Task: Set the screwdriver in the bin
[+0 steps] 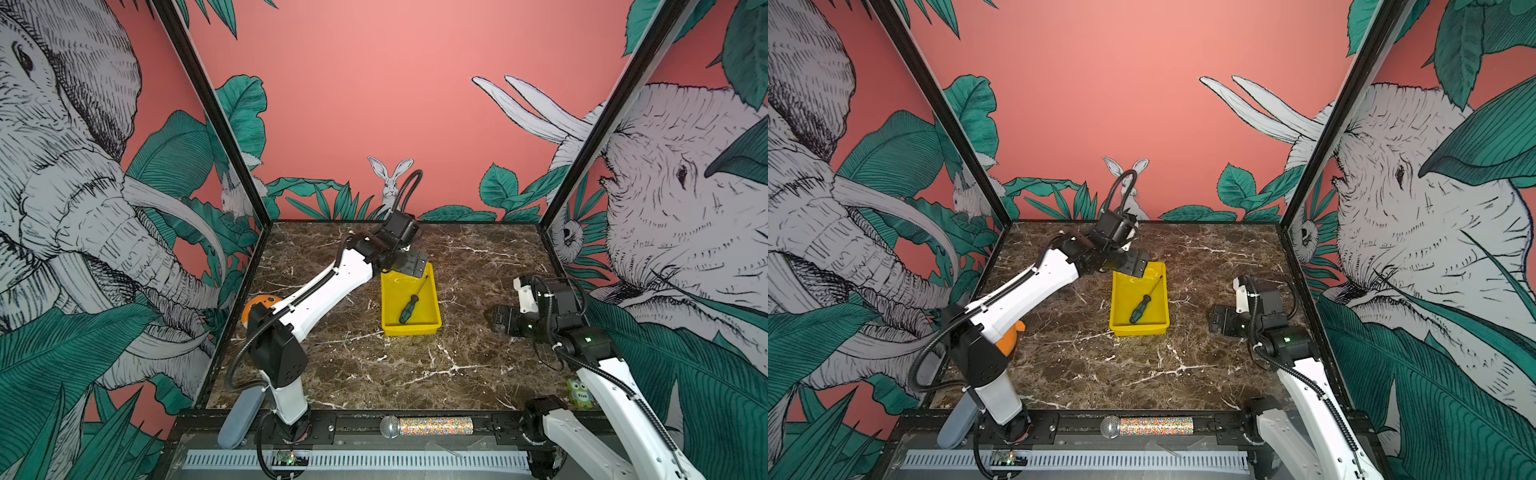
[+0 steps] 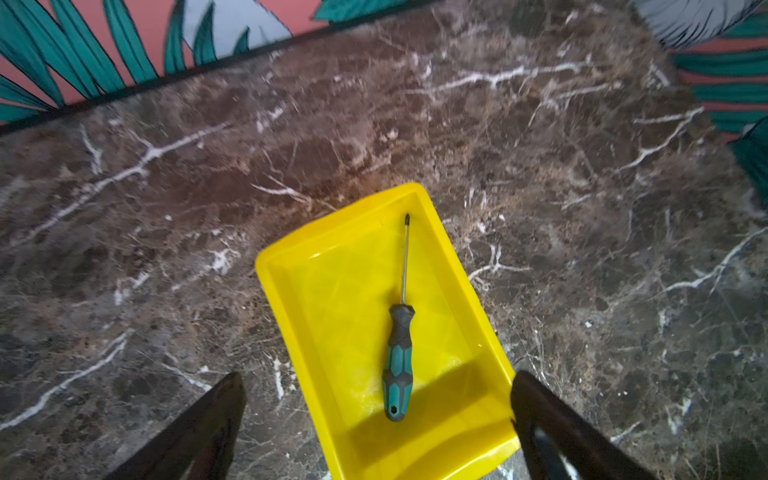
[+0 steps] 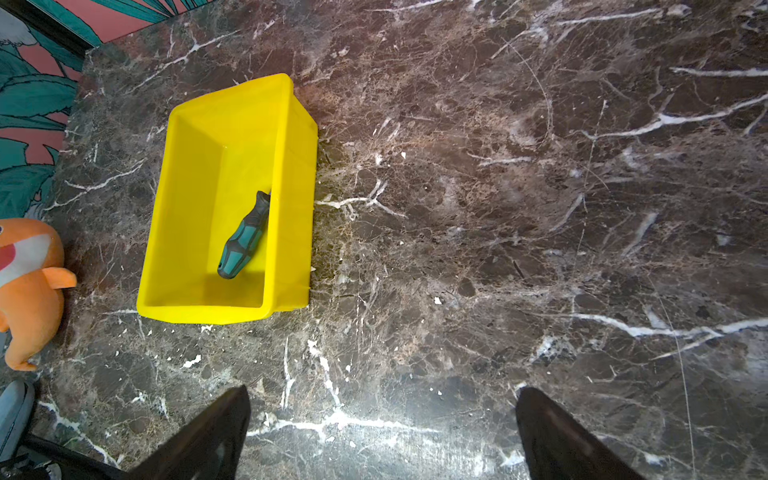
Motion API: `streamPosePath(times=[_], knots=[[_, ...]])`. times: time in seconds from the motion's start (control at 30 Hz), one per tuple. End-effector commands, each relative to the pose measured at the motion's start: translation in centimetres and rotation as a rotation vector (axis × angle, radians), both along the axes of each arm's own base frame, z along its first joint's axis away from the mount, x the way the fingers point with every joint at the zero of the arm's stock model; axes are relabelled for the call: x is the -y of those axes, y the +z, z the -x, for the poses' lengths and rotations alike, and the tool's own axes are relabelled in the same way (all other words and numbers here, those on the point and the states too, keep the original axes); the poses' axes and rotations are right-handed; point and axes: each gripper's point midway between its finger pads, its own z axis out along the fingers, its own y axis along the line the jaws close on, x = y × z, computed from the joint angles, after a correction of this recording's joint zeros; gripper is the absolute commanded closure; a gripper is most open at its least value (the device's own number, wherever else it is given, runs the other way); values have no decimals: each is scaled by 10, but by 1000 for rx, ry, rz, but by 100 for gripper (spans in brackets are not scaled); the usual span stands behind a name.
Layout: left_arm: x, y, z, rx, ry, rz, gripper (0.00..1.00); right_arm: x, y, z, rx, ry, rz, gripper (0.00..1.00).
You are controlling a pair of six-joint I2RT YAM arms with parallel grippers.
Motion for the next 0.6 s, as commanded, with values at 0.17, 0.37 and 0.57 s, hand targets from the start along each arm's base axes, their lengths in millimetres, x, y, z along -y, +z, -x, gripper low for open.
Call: streamPosePath(times=[0.17, 0.37, 0.57], knots=[[-47, 31, -2, 161, 14, 47, 0, 5, 37, -23, 95, 6, 71, 1], [-73, 36, -3, 261, 56, -22, 0, 8, 54, -37, 131, 27, 138, 0], [-113, 44, -8, 386, 133, -84, 0, 13, 68, -52, 175, 30, 205, 1]])
